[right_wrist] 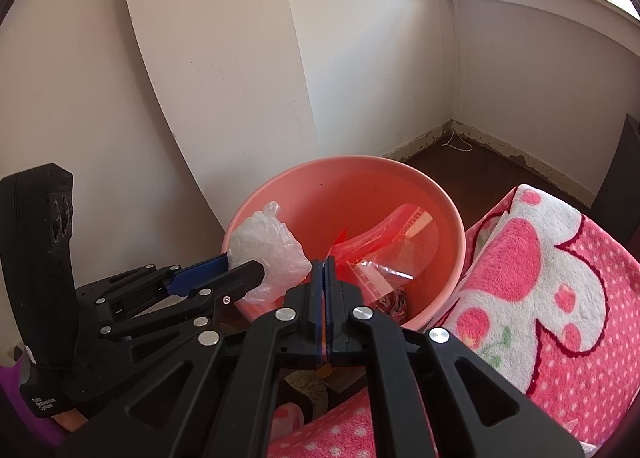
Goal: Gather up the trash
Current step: 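Carry the bag and red cup over the bucket and release both, then move both tools back over the remaining trash on the blanket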
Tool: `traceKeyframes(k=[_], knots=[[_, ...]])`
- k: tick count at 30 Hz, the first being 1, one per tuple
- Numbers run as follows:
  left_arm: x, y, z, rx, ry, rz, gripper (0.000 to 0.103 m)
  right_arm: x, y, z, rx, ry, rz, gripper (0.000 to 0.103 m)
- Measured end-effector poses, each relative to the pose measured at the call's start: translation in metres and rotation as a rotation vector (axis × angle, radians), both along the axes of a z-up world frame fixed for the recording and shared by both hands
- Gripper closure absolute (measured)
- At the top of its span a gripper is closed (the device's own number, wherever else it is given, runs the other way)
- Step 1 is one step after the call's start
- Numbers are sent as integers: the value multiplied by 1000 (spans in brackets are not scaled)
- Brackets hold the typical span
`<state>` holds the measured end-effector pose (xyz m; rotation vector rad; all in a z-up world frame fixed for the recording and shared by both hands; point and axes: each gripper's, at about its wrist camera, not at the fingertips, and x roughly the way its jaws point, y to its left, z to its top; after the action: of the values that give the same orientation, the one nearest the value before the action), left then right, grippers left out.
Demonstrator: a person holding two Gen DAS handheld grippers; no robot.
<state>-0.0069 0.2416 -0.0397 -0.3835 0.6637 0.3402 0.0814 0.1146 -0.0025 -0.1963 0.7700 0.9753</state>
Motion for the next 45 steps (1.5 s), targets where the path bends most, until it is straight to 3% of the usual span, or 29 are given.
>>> traceKeyframes(k=[4,10,16,30,45], knots=[[4,-2,1,0,5,3,69,1,-1,0,-7,22,-2,101],[1,-3,5,-1,-12,4,66,0,-3,1,-12,14,-5,101],[-3,-5,11,5,-25,0,66,1,-6,2,-1,10,-10,81],[-2,-32,33,26,-73,-72,61,-4,-48,18,44,-25,-65,80],[18,-87,42,38,-76,-219,61,-1,-140,15,57,-11,-234,81]])
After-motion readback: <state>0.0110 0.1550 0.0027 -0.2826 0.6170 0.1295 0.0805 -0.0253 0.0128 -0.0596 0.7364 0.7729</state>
